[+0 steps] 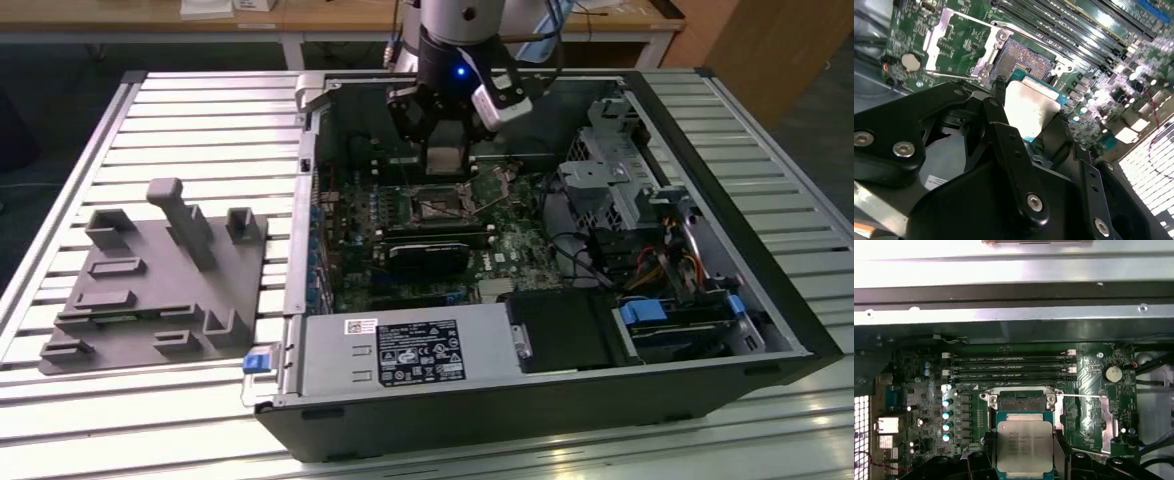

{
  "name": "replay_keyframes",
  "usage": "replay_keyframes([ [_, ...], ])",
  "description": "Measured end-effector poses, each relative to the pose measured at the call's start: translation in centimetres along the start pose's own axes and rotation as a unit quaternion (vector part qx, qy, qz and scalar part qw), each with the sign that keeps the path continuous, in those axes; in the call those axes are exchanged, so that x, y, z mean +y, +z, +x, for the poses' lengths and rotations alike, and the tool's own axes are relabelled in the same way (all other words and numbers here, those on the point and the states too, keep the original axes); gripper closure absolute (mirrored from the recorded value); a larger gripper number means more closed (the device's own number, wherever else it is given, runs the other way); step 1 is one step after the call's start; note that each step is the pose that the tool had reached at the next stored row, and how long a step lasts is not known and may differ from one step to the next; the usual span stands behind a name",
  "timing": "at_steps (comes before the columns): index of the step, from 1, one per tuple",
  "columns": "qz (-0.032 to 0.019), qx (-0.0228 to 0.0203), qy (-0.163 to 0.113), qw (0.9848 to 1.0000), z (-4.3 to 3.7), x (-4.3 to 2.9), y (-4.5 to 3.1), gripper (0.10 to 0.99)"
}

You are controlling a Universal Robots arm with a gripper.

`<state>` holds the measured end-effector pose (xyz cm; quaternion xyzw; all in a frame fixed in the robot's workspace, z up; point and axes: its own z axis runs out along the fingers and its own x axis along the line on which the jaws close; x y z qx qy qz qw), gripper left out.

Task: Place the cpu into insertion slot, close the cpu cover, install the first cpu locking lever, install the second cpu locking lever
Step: 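Place the cpu into insertion slot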

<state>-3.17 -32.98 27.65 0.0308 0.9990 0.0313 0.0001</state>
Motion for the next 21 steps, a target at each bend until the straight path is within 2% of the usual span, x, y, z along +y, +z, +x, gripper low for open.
replay_keyframes([
  [5,-0.0001,-0.0028,0.046,0.999,0.0,-0.02,0.25,0.549],
  [10,-0.0001,-0.0057,0.091,0.9958,0.0,-0.03,0.42,0.549],
  [14,-0.0002,-0.0079,0.127,0.9919,0.0,-0.04,0.55,0.549],
  [17,-0.0002,-0.0096,0.154,0.988,0.0,-0.04,0.65,0.549],
  [21,-0.0003,-0.0118,0.189,0.9818,0.0,-0.05,0.73,0.549],
])
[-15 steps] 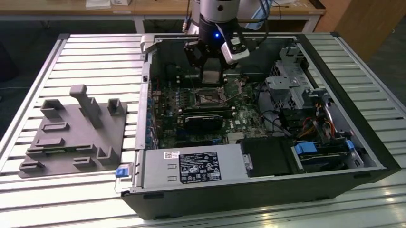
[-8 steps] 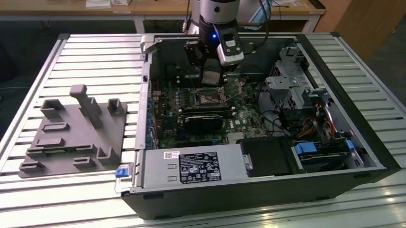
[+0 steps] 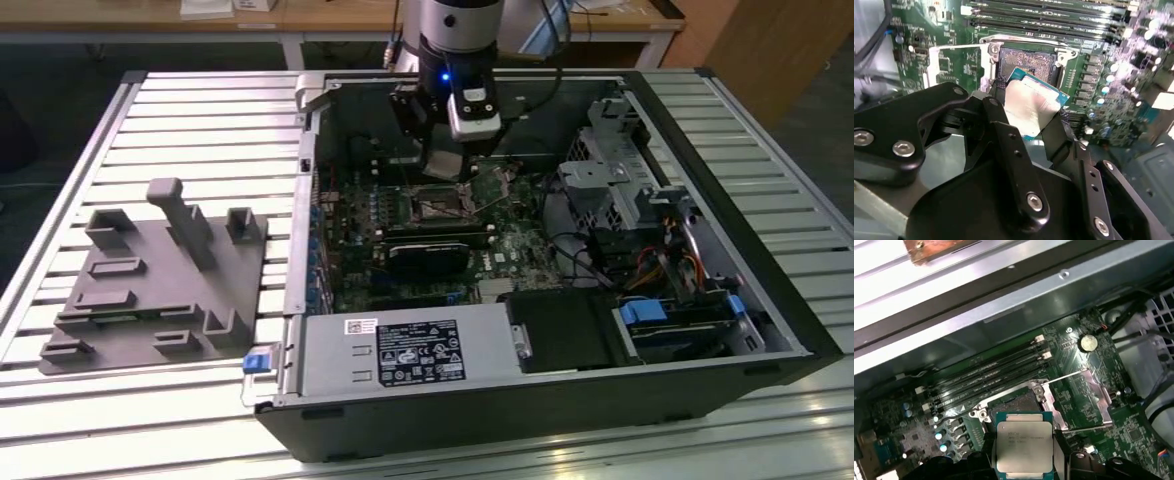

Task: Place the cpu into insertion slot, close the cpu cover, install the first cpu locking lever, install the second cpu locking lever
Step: 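Place the cpu into insertion slot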

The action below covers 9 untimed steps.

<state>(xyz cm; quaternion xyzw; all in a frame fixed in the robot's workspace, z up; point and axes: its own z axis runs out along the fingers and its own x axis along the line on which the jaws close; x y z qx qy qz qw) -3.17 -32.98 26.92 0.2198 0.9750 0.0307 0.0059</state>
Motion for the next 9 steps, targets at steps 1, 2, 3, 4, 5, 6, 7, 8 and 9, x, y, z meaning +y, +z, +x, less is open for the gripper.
replay_keyframes([
  [1,0.0001,-0.0006,0.009,1.0,0.0,0.0,0.01,0.549],
  [2,0.0,-0.0011,0.018,0.9998,0.0,0.0,0.03,0.549],
  [3,0.0,-0.0018,0.028,0.9996,0.0,0.0,0.05,0.549],
  [4,0.0,-0.0024,0.037,0.9993,0.0,0.0,0.07,0.549],
  [5,0.0,-0.0029,0.045,0.999,0.0,-0.01,0.08,0.549],
  [6,0.0001,-0.0035,0.054,0.9985,0.0,-0.01,0.1,0.549],
  [7,0.0,-0.0041,0.063,0.998,0.0,-0.01,0.12,0.549],
  [8,0.0001,-0.0046,0.072,0.9974,0.0,-0.01,0.13,0.549],
  [9,0.0001,-0.0052,0.081,0.9967,0.0,-0.01,0.15,0.549],
])
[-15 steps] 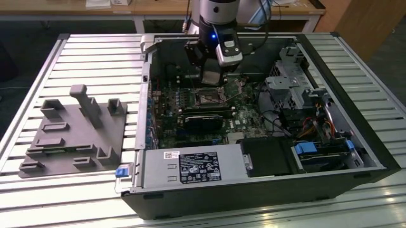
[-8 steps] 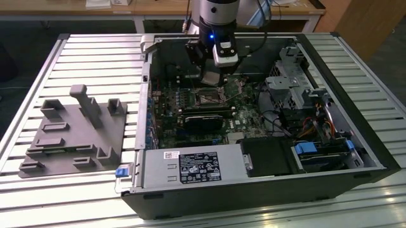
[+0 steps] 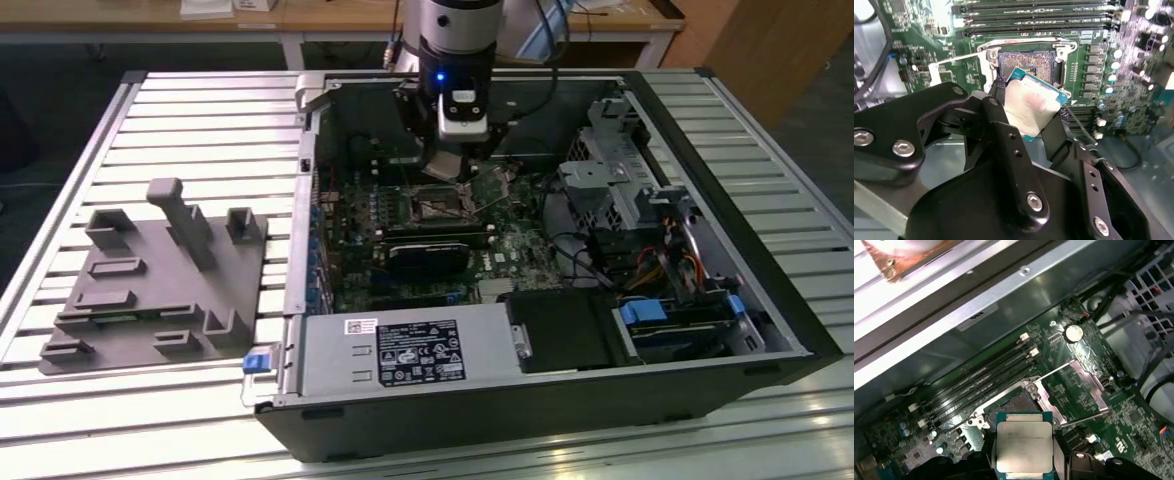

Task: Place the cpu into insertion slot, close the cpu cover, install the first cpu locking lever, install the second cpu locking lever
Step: 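Place the cpu into insertion slot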

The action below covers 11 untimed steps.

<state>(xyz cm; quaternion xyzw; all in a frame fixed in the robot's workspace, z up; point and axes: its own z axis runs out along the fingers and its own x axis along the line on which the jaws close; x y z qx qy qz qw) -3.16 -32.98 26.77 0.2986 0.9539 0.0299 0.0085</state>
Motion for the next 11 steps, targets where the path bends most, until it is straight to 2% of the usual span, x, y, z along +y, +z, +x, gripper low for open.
replay_keyframes([
  [3,0.0,-0.0017,0.027,0.9996,0.0,0.0,0.05,0.549],
  [6,0.0,-0.0034,0.053,0.9986,0.0,-0.01,0.1,0.549],
  [11,0.0001,-0.0063,0.099,0.9951,0.0,-0.01,0.18,0.549],
])
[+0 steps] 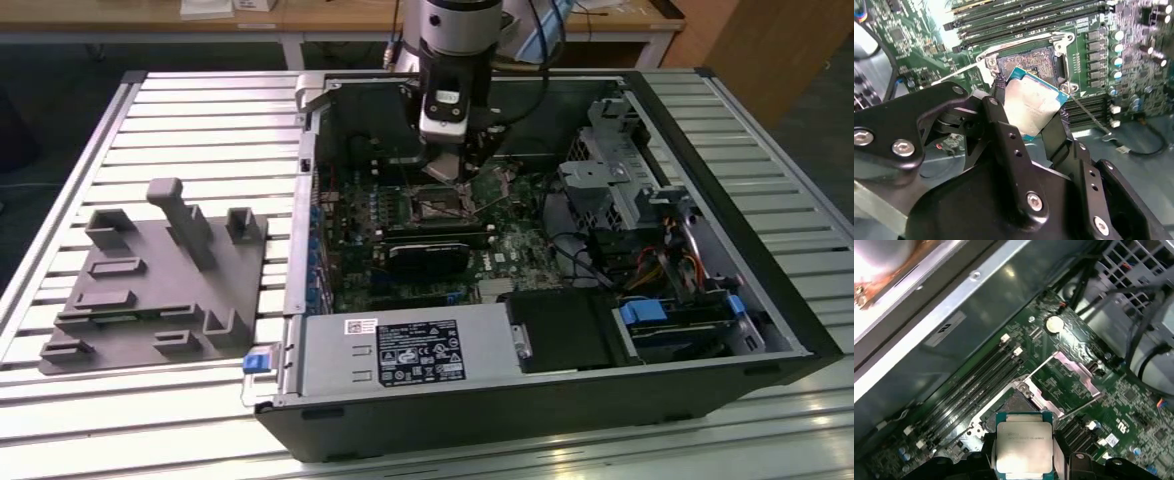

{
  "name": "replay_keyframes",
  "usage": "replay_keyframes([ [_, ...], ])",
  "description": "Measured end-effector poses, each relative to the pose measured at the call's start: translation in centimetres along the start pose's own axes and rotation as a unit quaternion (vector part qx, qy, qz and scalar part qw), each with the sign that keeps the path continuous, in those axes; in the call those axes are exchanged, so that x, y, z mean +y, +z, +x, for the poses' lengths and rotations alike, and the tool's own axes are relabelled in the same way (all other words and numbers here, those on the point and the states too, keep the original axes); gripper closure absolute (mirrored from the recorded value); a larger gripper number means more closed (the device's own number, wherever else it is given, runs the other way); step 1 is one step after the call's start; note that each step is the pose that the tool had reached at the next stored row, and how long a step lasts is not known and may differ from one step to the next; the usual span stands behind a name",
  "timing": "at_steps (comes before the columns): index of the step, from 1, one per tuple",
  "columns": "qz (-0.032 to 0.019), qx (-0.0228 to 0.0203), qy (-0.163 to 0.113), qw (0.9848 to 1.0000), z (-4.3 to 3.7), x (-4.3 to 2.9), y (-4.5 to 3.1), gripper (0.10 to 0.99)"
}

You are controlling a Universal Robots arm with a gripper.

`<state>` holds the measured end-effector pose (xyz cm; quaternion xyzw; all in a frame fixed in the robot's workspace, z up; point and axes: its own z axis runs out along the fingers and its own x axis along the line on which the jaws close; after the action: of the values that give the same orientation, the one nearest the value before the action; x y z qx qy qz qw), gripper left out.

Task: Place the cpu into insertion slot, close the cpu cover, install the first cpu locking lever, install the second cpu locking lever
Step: 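Place the cpu into insertion slot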

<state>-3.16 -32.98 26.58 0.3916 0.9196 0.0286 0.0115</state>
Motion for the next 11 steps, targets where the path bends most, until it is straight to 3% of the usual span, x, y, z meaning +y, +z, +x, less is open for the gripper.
replay_keyframes([
  [6,0.0,-0.0034,0.053,0.9986,0.0,-0.01,0.1,0.549],
  [11,0.0,-0.0063,0.098,0.9952,0.0,-0.01,0.19,0.549],
])
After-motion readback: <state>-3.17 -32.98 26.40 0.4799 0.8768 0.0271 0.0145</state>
